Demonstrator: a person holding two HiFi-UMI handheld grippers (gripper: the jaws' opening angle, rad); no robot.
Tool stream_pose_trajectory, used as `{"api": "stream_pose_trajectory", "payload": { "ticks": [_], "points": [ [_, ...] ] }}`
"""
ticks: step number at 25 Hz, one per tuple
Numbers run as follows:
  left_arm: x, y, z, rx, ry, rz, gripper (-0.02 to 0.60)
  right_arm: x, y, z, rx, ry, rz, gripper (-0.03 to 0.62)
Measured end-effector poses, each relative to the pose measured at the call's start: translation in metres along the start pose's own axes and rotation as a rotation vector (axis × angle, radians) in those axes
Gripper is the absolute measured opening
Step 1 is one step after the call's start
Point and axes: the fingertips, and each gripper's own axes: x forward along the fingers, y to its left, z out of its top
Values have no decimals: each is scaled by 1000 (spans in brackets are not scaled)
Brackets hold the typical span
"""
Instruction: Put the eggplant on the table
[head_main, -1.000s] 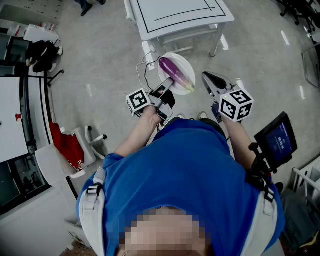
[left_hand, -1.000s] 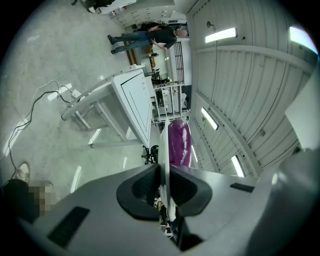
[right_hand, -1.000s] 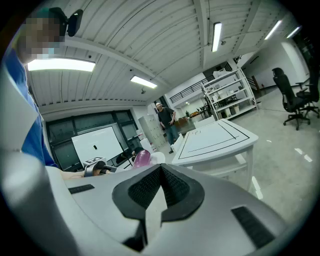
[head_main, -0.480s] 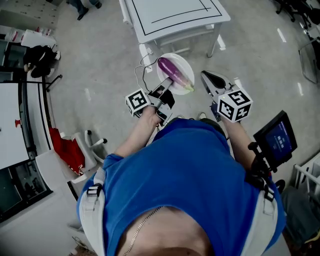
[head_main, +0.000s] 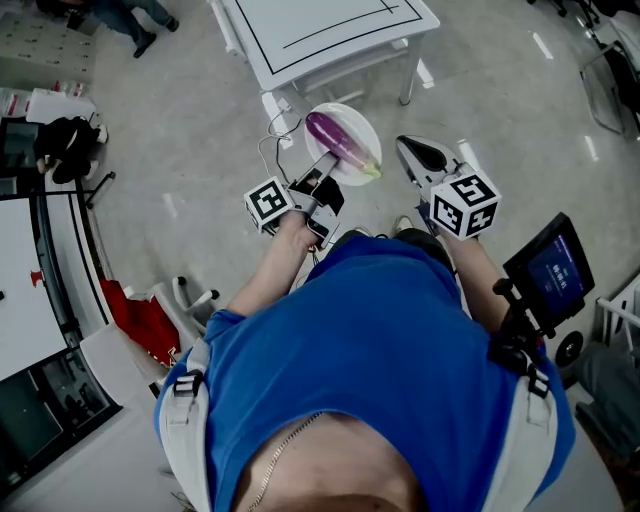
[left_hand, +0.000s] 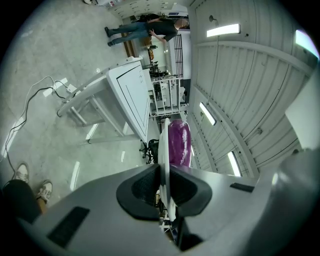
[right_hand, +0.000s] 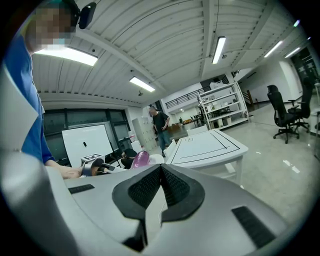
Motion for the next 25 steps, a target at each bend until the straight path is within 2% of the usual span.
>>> {"api": "stream_pose_trajectory", "payload": {
  "ticks": [10, 17, 25],
  "points": [
    [7, -9, -6, -14, 61, -25, 31, -14, -2, 5, -14, -5, -91, 2],
    [104, -30, -12, 3, 43, -13, 31, -28, -102, 48, -17, -36, -89, 2],
    [114, -31, -11, 6, 14, -18, 32, -29, -111, 47, -20, -48, -74, 2]
  ]
}}
